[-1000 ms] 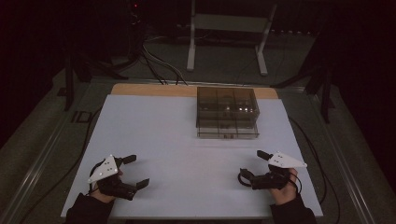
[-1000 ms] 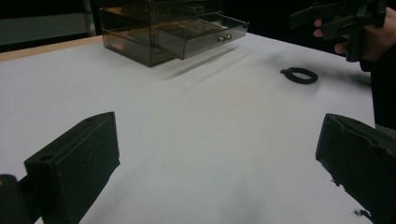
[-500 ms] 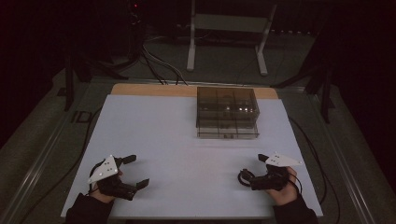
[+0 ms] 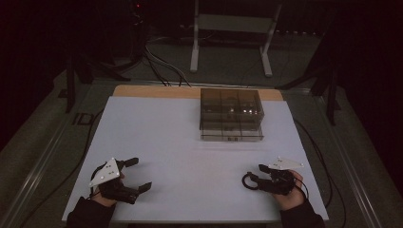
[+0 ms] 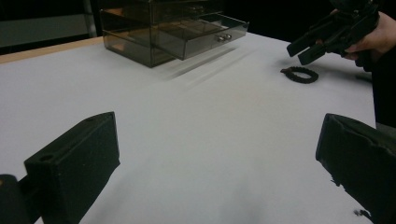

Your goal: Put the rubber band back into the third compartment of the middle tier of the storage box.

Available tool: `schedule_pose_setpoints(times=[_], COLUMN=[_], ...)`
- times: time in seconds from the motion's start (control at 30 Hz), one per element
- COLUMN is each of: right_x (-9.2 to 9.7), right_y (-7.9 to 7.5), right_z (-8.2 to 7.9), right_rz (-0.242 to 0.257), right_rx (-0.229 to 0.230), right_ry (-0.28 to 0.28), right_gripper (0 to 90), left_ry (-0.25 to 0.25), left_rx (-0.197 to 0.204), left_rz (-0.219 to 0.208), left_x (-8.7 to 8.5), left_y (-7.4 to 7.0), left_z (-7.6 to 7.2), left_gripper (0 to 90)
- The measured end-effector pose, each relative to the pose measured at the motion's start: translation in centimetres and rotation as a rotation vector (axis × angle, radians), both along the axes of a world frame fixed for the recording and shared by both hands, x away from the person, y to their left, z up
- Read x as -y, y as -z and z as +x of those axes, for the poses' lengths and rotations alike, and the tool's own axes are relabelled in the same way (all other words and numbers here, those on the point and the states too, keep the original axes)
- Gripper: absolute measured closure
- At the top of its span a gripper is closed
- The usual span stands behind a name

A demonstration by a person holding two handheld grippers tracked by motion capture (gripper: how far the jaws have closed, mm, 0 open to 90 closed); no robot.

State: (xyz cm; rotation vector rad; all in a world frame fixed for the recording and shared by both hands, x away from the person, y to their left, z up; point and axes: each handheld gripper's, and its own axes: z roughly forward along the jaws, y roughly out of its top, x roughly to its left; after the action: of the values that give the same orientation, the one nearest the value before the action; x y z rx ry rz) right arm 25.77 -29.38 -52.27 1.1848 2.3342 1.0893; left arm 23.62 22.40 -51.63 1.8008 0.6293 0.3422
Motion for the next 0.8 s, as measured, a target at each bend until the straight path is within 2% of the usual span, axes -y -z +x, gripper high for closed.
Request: schedule_pose_setpoints(times=[0.47,0.8], right_x=[-0.17,-0.67], right_y=[0.87,0.76], right_z=[0.06,-0.03], right_rz=[-0.076,-0.149], right_rx=[-0.059,-0.042], right_ry=[-0.018,-0.016], right_gripper=[75.6,84.2], left_ry=[0.002,0.003], left_rx=[0.0,-0.001], left_rz=[0.001,0.001], left_x=[0.06,0.07], left_y=[-0.02,0.0], left_z=[-0.05,-0.05], left_gripper=[0.3,0.3])
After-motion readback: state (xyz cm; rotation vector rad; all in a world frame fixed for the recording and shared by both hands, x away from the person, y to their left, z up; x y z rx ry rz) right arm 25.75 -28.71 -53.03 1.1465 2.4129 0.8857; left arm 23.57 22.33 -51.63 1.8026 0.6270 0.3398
